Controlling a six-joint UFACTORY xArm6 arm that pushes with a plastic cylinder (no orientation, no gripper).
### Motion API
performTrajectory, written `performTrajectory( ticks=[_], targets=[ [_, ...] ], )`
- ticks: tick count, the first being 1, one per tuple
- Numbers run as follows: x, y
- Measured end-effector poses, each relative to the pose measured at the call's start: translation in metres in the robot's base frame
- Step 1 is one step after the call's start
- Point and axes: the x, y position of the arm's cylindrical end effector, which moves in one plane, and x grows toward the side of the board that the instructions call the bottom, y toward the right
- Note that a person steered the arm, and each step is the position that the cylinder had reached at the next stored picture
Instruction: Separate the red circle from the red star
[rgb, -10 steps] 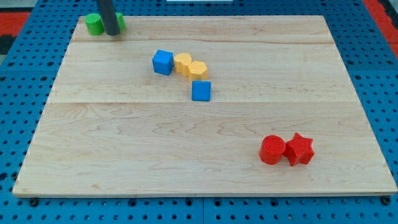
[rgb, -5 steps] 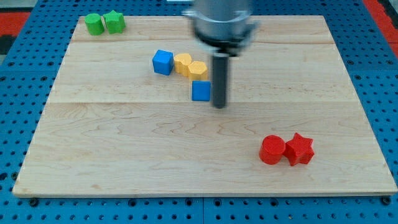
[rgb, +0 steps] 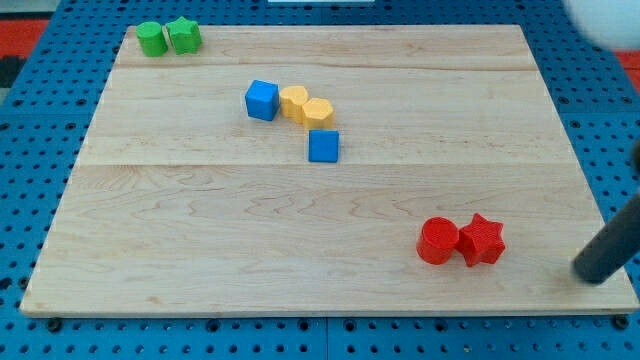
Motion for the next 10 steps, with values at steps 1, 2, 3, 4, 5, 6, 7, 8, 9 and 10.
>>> performTrajectory(
  ticks=[1,2,3,4,5,6,7,8,9,10],
  targets=[
    [-0.025,-0.062],
    [-0.026,0.002],
    [-0.036,-0.009],
    [-0.030,-0.100],
    [-0.028,-0.150],
    [-0.026,-0.114],
    [-0.056,-0.118],
    [-0.078,-0.186],
    [-0.121,-0.240],
    [-0.131,-0.208]
  ],
)
